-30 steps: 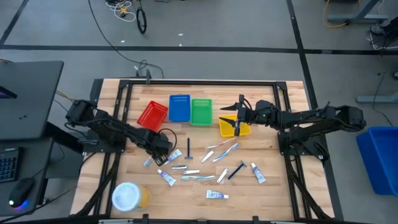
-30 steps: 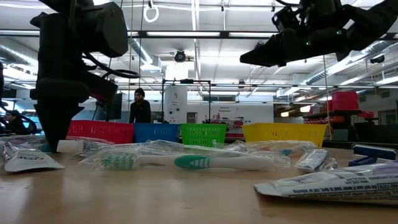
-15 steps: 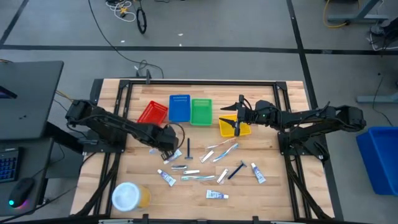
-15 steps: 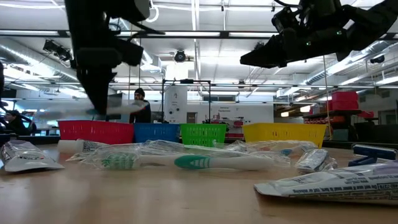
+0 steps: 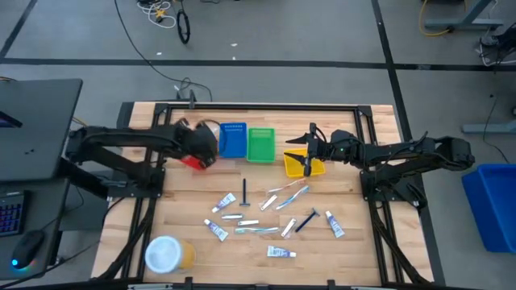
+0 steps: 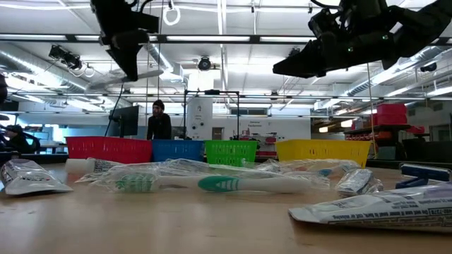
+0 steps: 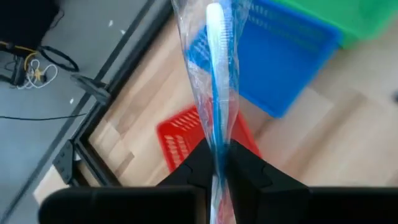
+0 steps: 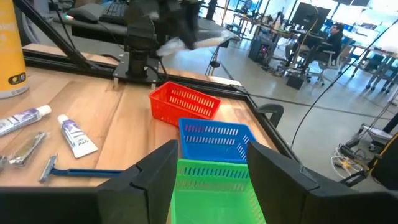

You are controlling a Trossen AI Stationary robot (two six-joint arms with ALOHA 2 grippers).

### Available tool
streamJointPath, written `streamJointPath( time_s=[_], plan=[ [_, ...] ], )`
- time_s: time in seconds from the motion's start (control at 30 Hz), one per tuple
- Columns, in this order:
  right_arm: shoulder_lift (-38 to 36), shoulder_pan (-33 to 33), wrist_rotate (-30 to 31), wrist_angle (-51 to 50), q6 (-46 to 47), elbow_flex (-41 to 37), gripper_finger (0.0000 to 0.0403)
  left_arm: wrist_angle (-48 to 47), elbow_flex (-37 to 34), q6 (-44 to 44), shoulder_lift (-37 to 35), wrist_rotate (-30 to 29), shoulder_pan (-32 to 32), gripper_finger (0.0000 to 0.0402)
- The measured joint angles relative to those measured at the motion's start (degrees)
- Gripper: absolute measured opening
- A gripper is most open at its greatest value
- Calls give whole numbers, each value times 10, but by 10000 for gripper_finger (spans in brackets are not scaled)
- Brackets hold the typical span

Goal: Pick & Place Travel size toiletries
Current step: Put the blue toothbrush into the red bin

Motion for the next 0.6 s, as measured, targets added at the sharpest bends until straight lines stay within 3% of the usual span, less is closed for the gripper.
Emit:
streamJointPath(
  time_s=[0.17,0.33,0.47,0.6],
  plan=[
    [0,0,-1,3,19,0,213,138,-129,58,-69,42,66,27],
    [0,0,-1,1,43,0,218,266,-244,85,-87,87,120,37],
    [0,0,-1,1,44,0,214,348,-308,105,-86,119,159,35],
    [0,0,-1,2,43,0,205,355,-338,94,-86,164,191,39]
  ],
)
